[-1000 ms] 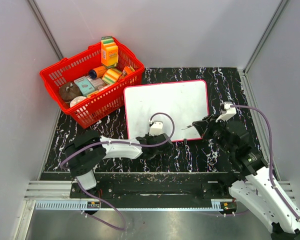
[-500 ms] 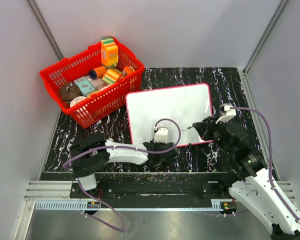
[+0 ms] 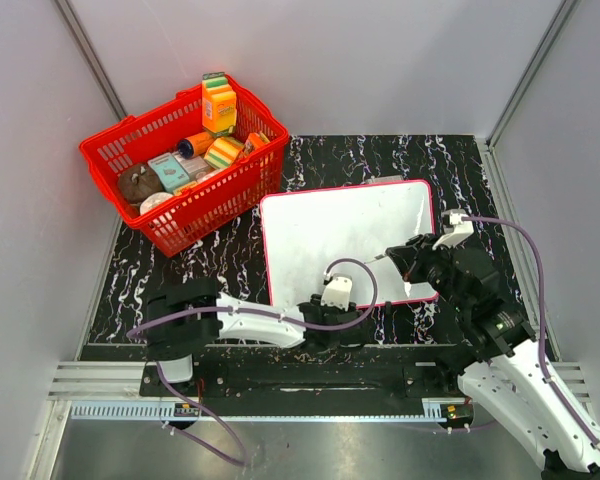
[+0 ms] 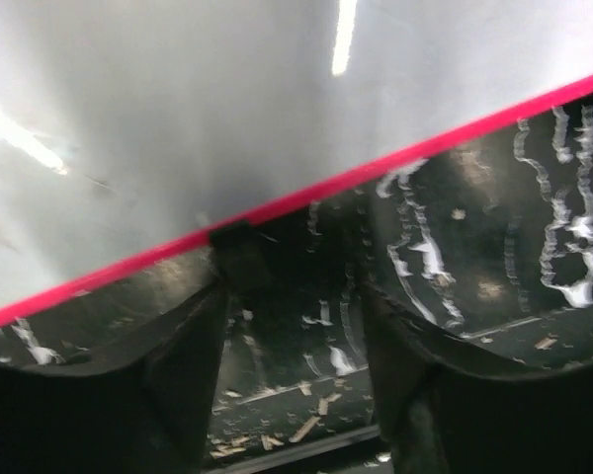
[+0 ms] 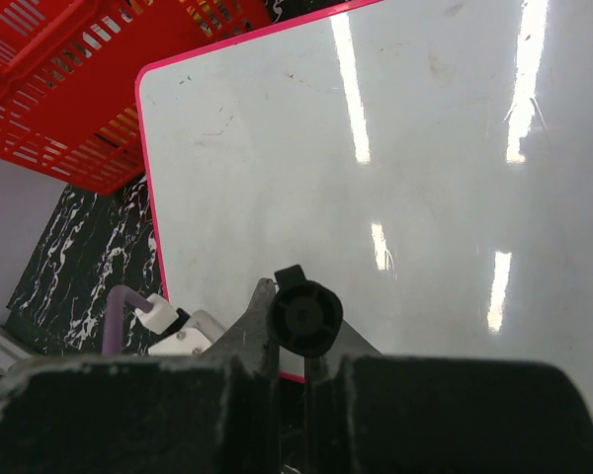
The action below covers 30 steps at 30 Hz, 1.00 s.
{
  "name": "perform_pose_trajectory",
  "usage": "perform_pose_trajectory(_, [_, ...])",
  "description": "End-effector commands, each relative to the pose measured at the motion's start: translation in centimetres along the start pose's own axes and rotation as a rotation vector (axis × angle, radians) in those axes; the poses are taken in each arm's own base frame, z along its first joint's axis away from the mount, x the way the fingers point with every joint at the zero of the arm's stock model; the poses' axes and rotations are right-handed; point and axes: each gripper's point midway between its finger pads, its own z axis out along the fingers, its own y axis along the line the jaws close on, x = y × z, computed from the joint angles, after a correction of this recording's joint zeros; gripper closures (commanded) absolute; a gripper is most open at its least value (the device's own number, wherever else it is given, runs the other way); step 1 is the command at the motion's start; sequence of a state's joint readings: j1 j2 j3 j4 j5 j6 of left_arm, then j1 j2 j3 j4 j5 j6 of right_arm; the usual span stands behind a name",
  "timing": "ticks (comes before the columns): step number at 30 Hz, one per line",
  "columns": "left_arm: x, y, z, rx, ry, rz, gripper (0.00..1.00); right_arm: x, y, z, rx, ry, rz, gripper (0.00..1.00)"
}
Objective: Write a sentence on the whiteboard
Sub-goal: Move the whiteboard stand to the corner of the board, then hold the whiteboard on the whiteboard stand.
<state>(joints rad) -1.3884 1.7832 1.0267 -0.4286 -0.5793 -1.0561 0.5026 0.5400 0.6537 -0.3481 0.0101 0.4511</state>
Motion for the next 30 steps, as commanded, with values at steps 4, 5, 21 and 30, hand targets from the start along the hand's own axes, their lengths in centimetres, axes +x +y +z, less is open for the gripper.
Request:
perform_pose_trajectory(4, [2.3, -2.1, -3.7, 0.120, 0.117, 0.038, 0.17, -0.5, -0.4, -0.4, 0.018, -0.022, -0.017, 1.00])
perform_pose_trajectory(5, [2.4, -2.1, -4.1, 0.133, 0.121, 0.044, 0.16, -0.5, -0.5, -0.4, 0.022, -0.020, -0.017, 1.00])
perform_pose_trajectory(21, [-4.4, -2.7, -10.8, 0.479, -0.014, 0.090, 0.03, -0.5, -0.3, -1.7, -0.002, -0.046, -0.023, 1.00])
perform_pose_trajectory(30, [-10.3, 1.3, -12.6, 0.675, -0.139, 0.003, 0.03, 0.1, -0.3, -1.6, -0.006, -0.014, -0.028, 1.00])
